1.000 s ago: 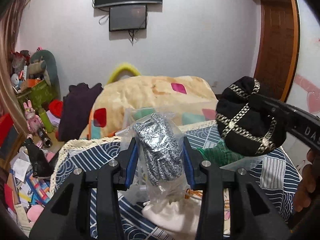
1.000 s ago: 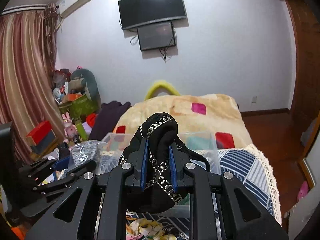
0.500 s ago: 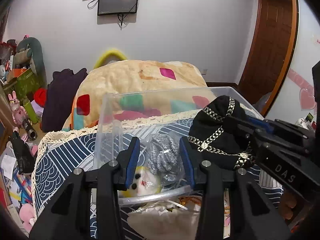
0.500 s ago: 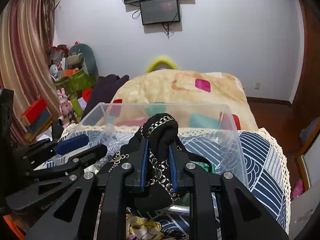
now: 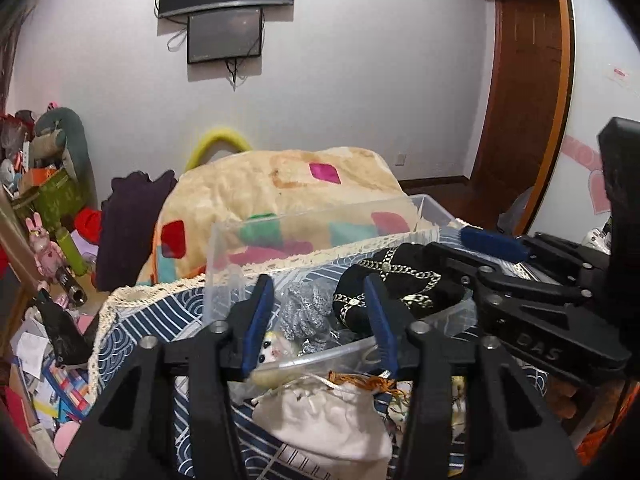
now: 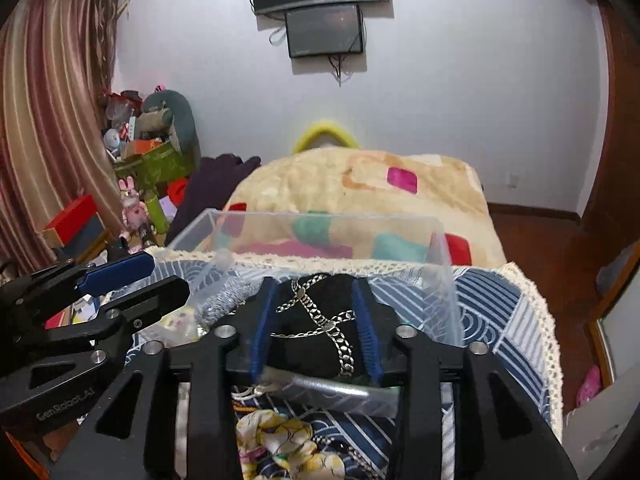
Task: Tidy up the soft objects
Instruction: 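Lower the glove bag into the box with the left tool while the right tool drops the black bag in, then grasp the yellow sponge with the right tool while the left tool grasps the white cloth pouch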
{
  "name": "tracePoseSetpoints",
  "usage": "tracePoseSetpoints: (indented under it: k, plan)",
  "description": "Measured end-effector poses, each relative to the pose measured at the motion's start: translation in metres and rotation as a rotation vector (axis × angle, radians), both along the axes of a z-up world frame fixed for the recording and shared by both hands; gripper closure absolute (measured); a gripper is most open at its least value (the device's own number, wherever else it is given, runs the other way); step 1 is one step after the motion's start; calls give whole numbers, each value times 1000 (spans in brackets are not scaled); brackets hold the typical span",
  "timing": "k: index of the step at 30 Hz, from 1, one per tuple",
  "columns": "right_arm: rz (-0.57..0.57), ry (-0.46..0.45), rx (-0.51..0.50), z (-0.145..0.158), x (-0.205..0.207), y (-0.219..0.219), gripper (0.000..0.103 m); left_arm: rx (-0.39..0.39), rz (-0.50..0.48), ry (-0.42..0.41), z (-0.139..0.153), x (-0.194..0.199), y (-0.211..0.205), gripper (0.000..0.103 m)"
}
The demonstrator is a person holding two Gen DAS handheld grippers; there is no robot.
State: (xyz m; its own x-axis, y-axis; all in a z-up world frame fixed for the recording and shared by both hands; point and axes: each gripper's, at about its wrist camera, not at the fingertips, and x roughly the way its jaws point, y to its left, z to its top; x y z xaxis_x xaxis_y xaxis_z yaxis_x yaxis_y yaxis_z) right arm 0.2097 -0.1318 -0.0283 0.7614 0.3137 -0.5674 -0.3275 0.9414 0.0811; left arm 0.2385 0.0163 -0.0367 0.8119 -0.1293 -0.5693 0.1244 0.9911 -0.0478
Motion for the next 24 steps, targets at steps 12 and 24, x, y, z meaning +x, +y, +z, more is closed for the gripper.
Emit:
tracePoseSetpoints:
  k: [12, 24]
  plan:
    - [34, -100, 22, 17, -68, -21, 45, 35, 43, -39, 9, -67, 8, 14]
    - [149, 36, 8, -29, -113, -3, 44, 53, 69, 34, -26, -135, 8, 14]
